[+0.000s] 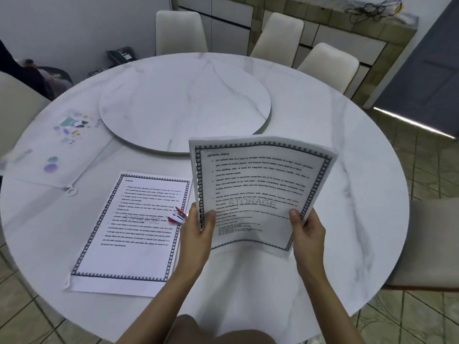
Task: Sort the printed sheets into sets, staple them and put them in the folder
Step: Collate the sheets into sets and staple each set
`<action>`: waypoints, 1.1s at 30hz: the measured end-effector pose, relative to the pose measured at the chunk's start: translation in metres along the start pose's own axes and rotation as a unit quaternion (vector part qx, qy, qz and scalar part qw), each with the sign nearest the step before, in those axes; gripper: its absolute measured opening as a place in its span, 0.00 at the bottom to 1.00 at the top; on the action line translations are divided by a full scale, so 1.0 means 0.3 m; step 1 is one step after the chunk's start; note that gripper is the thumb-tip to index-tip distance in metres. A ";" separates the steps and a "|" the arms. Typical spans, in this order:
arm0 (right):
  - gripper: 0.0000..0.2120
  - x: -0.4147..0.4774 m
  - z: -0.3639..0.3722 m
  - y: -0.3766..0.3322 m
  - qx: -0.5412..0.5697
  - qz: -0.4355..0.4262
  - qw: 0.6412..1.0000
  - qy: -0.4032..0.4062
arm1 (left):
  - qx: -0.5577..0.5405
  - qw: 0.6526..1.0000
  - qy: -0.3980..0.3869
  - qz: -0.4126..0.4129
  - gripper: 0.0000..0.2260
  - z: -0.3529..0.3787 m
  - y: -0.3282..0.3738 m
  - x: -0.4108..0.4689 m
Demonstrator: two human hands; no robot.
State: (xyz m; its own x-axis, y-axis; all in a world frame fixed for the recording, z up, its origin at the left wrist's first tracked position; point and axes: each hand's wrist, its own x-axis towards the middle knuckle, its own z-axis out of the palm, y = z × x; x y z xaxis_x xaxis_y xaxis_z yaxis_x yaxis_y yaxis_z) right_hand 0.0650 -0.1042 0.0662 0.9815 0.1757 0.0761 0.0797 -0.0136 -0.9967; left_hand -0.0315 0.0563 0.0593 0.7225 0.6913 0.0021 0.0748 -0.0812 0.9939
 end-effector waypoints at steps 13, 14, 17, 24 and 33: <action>0.09 -0.046 -0.084 0.069 -0.068 0.097 0.992 -0.041 | 0.034 0.999 0.016 -0.007 0.04 -0.038 0.017 0.069; 0.09 -0.054 -0.088 0.076 -0.078 0.105 0.991 -0.042 | 0.038 0.999 0.013 -0.013 0.04 -0.037 0.007 0.072; 0.08 -0.063 -0.098 0.092 -0.123 0.130 0.983 -0.043 | 0.067 0.997 -0.011 -0.046 0.07 -0.025 -0.031 0.061; 0.05 -0.035 -0.132 0.159 -0.159 0.251 0.953 -0.062 | 0.117 0.972 -0.112 -0.168 0.07 0.002 -0.135 -0.001; 0.09 -0.011 -0.110 0.227 -0.255 0.266 0.928 -0.047 | 0.235 0.936 -0.145 -0.217 0.09 -0.011 -0.205 -0.020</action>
State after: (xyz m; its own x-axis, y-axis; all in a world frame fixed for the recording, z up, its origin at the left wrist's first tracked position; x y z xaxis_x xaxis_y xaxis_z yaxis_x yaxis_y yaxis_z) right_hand 0.0730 -0.1382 -0.0009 0.8881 0.0948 -0.4497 -0.3166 -0.5832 -0.7481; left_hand -0.0427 0.0595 -0.0014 0.7048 0.5146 -0.4883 0.6497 -0.1918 0.7356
